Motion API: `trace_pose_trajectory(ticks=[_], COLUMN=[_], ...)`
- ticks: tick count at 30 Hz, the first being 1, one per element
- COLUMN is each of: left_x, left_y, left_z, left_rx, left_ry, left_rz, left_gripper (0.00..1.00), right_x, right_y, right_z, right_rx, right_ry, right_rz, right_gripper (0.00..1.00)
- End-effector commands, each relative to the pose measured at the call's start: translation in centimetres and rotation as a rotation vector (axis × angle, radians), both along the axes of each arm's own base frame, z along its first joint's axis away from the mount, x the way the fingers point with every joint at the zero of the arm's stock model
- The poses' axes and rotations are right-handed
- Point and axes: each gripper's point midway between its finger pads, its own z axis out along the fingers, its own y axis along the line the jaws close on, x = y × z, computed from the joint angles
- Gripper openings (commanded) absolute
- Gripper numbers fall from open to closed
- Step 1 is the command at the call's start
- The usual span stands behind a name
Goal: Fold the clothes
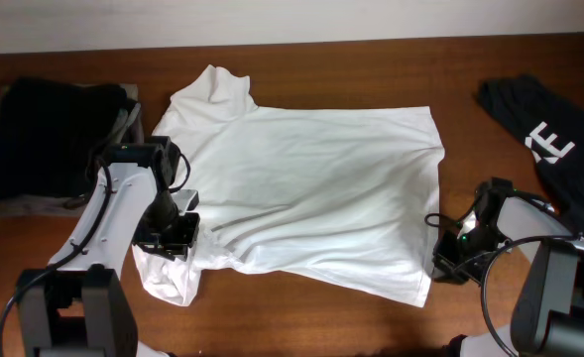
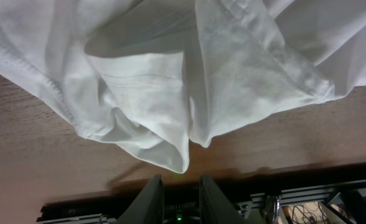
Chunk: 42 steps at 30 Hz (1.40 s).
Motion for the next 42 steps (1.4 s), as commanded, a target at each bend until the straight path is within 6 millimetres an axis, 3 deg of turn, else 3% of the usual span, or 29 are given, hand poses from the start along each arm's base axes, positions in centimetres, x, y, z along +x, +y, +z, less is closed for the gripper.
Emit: trace_pose_trajectory(ticks=[1, 4, 5, 6, 7, 10, 14, 15, 16, 18, 19, 21, 22, 23, 26, 29, 31, 32, 34, 35, 37, 38, 40, 41, 42], left_x=[0.4, 0.5, 0.6, 0.8, 1.4, 2.8, 4.7, 5.4, 5.8, 6.1, 6.1, 6.2, 6.2, 6.2, 6.1, 6.2, 6.2, 6.3, 7.3, 8.0, 9.0, 9.7, 10.5, 10.8, 11.1], left_y=[0.1, 0.2, 0.2, 0.2, 0.1, -1.1, -1.4, -1.5, -1.5, -1.5, -1.5, -1.5, -1.5, -1.5, -1.5, -1.0, -0.9, -0.9, -1.2, -1.5, -3.0, -3.9, -4.6, -4.7, -4.7], left_z=[0.5, 0.5, 0.5, 0.4, 0.3, 0.3, 2.3, 2.9, 3.3, 3.5, 3.5, 3.5, 3.5, 3.5, 3.5, 3.5, 3.5, 3.5, 3.5, 3.5, 3.7, 3.9, 4.5, 5.1, 5.6], left_rx=[0.007, 0.013, 0.013, 0.012, 0.008, -0.058, -0.076, -0.077, -0.078, -0.078, -0.078, -0.076, -0.077, -0.077, -0.078, -0.052, -0.052, -0.052, -0.066, -0.079, -0.158, -0.200, -0.243, -0.245, -0.246], left_ry=[-0.030, -0.035, -0.037, -0.047, -0.070, -0.126, -0.191, -0.214, -0.230, -0.241, -0.243, -0.248, -0.248, -0.247, -0.242, -0.249, -0.250, -0.252, -0.293, -0.322, -0.365, -0.395, -0.434, -0.445, -0.458], left_rz=[-0.006, -0.008, -0.008, -0.008, -0.006, 0.009, 0.010, 0.009, 0.008, 0.007, 0.007, 0.006, -0.001, -0.001, -0.007, -0.013, -0.010, -0.008, -0.007, -0.010, -0.041, -0.048, -0.069, -0.086, -0.095], left_gripper=[0.18, 0.18, 0.18, 0.33, 0.45, 0.57, 0.59, 0.59, 0.60, 0.61, 0.61, 0.62, 0.63, 0.63, 0.62, 0.63, 0.63, 0.64, 0.64, 0.63, 0.47, 0.40, 0.31, 0.15, 0.06], right_x=[-2.1, -1.6, -0.4, 1.8, 3.4, 5.6, 5.2, 4.7, 4.5, 4.5, 4.5, 4.4, 4.0, 3.6, 1.2, -0.1, 0.5, 2.1, 8.5, 12.6, 17.8, 20.1, 24.0, 25.6, 26.7], right_y=[-2.4, -2.5, -2.3, -2.0, -2.2, -2.5, 0.0, 0.1, -0.5, -0.2, 0.2, 1.2, 1.2, 0.4, -4.8, -6.6, -7.2, -8.0, -7.5, -5.9, -4.0, -3.3, -3.1, -3.0, -3.3], right_z=[1.3, 1.9, 1.6, 1.1, 0.8, 0.3, -1.5, -2.0, -2.2, -2.1, -2.0, -2.0, -2.2, -2.3, -0.4, 2.1, 2.5, 3.4, 6.3, 8.5, 10.3, 9.5, 6.0, 4.4, 3.2], right_rx=[-0.109, -0.110, -0.080, -0.040, -0.044, -0.051, -0.006, -0.028, -0.065, -0.037, -0.019, -0.007, -0.042, -0.085, -0.290, -0.295, -0.310, -0.309, -0.173, -0.066, -0.020, -0.063, -0.160, -0.157, -0.157], right_ry=[0.145, 0.129, 0.063, -0.047, -0.117, -0.208, -0.227, -0.214, -0.200, -0.203, -0.205, -0.203, -0.183, -0.163, -0.002, 0.052, 0.029, -0.023, -0.288, -0.481, -0.695, -0.726, -0.741, -0.762, -0.776], right_rz=[-0.060, -0.064, -0.041, -0.008, -0.012, -0.015, 0.021, 0.034, 0.035, 0.021, 0.021, 0.057, 0.092, 0.100, 0.010, -0.068, -0.072, -0.106, -0.019, 0.046, 0.085, 0.090, 0.051, 0.016, -0.023], right_gripper=[0.04, 0.04, 0.20, 0.54, 0.58, 0.58, 0.47, 0.25, 0.15, 0.17, 0.29, 0.34, 0.13, 0.04, 0.04, 0.05, 0.31, 0.31, 0.30, 0.23, 0.04, 0.04, 0.04, 0.04, 0.04])
